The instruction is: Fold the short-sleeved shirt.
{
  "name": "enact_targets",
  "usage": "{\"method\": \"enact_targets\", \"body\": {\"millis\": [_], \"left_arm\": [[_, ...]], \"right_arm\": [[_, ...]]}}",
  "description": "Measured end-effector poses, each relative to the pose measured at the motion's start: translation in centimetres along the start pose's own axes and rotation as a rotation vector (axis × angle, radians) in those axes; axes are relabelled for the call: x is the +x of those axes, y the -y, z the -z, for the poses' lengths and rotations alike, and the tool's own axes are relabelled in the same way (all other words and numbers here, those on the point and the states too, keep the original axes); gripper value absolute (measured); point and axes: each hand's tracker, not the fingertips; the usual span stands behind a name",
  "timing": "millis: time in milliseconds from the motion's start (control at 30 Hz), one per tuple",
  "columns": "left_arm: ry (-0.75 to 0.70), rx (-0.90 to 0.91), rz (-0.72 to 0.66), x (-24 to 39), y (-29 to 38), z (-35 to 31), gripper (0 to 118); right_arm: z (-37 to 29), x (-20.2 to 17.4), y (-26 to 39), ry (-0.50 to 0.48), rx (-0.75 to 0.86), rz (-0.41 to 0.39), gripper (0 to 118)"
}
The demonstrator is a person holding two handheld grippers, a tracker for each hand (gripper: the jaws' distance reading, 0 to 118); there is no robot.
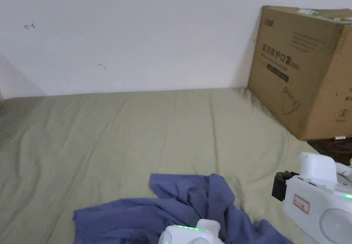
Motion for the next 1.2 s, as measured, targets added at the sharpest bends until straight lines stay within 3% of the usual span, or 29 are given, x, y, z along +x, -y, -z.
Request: {"method": "enact_targets", "body": {"millis": [67,200,267,333,367,400,433,467,567,733,900,933,967,1000,1033,1067,1200], "left_arm": [[0.045,-0.022,-0.105,-0.9,-1.0,-1.5,15],[0.116,-0.006,-0.098,-2.4,-1.5,-4.4,95],[0.083,0.042,-0.087,-3.3,-1.2,-6.9,107],[0.027,0.085,-0.098,-5.1,-1.0,-9.6,104],[0.003,0.108,-0.111,-6.0,-0.8,-11.0,97],[-0.017,0.126,-0.117,-6.9,-0.5,-12.3,67],[-0.056,0.179,-0.166,-8.4,0.0,-13.6,27],[-0.091,0.191,-0.174,-9.5,0.8,-14.6,0],[-0.302,0.17,-0.161,-12.3,3.6,-16.0,0],[-0.26,0.183,-0.329,-17.2,5.7,-17.2,0],[-0.336,0.251,-0.401,-22.8,0.8,-19.1,0],[-0.354,0.252,-0.424,-24.3,-0.6,-19.6,7],[-0.369,0.269,-0.427,-25.6,-2.1,-19.7,26],[-0.4,0.283,-0.448,-26.8,-3.4,-19.6,70],[-0.427,0.267,-0.466,-28.5,-4.8,-19.3,96],[-0.433,0.237,-0.487,-29.9,-6.0,-18.5,103],[-0.42,0.057,-0.569,-32.9,-8.1,-14.4,97]], "right_arm": [[0.5,-0.6,0.3,-0.011,-0.014,-0.007,0],[1.1,-2.2,0.3,-0.042,-0.047,-0.032,0],[1.3,-3.0,0.5,-0.063,-0.057,-0.06,0],[1.6,-3.7,0.8,-0.077,-0.069,-0.072,0],[1.8,-4.0,0.9,-0.087,-0.077,-0.075,0],[1.9,-4.3,1.1,-0.096,-0.082,-0.078,0],[2.0,-4.7,1.3,-0.107,-0.087,-0.08,0],[2.2,-5.0,1.5,-0.119,-0.097,-0.083,0],[2.9,-6.0,2.2,-0.145,-0.117,-0.099,0],[5.1,-8.1,3.6,-0.179,-0.178,-0.12,0],[7.5,-10.0,4.6,-0.216,-0.23,-0.145,0],[7.9,-10.3,4.8,-0.217,-0.239,-0.154,0],[8.3,-10.6,5.0,-0.22,-0.247,-0.158,0],[8.6,-10.8,5.1,-0.225,-0.256,-0.159,0],[9.1,-11.0,5.3,-0.23,-0.266,-0.159,0],[9.5,-11.2,5.5,-0.234,-0.276,-0.161,0],[10.9,-11.6,6.0,-0.233,-0.309,-0.178,0]]}}
